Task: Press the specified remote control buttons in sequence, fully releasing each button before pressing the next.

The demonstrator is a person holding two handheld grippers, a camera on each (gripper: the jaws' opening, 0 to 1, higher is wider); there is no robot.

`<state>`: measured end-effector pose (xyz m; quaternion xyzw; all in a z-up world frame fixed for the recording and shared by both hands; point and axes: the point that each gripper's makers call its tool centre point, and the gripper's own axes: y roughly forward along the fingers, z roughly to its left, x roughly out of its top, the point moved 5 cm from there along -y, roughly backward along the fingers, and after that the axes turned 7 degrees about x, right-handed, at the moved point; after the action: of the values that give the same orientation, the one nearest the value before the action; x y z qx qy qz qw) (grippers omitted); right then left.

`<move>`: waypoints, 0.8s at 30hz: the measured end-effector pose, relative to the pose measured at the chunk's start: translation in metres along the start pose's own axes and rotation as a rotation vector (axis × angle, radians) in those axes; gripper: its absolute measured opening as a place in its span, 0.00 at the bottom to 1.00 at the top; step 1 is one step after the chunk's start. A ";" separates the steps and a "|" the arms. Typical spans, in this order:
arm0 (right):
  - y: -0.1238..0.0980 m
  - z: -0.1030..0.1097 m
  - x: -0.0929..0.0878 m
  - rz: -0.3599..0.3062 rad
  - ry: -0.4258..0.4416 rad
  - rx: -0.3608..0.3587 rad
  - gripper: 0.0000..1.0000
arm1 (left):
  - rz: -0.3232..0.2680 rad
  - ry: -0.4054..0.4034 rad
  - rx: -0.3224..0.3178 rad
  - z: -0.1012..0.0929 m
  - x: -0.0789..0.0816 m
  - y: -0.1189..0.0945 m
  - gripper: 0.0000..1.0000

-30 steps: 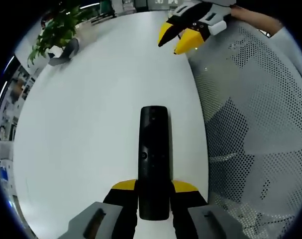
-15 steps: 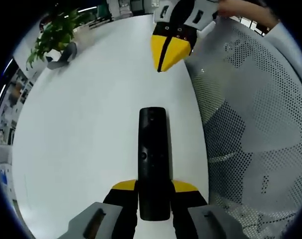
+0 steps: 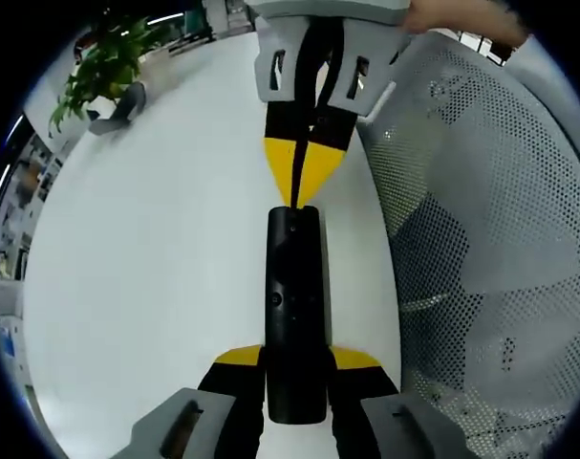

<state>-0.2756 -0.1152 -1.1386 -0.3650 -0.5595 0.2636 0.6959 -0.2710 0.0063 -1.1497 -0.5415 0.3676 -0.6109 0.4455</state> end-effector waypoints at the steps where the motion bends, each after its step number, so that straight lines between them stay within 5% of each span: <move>1: 0.001 -0.001 0.001 0.001 0.000 0.000 0.00 | -0.001 -0.001 0.000 0.000 0.000 0.000 0.25; 7: 0.004 -0.001 0.002 0.053 -0.046 0.018 0.00 | -0.010 -0.010 0.001 0.000 0.000 0.000 0.25; 14: 0.008 -0.001 0.007 0.210 -0.241 0.040 0.00 | -0.025 -0.013 0.000 0.000 -0.001 -0.001 0.25; 17: 0.010 -0.002 0.012 0.257 -0.139 0.029 0.00 | -0.028 -0.016 -0.001 0.000 -0.002 0.000 0.25; 20: 0.011 -0.001 0.012 0.252 -0.154 0.014 0.00 | -0.033 -0.013 -0.003 0.000 -0.002 0.000 0.25; 24: 0.008 -0.001 0.006 0.104 -0.080 -0.020 0.00 | -0.046 -0.018 -0.005 0.001 -0.003 -0.001 0.25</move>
<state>-0.2727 -0.1061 -1.1413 -0.3896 -0.5697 0.3082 0.6547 -0.2705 0.0095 -1.1502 -0.5562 0.3525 -0.6152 0.4334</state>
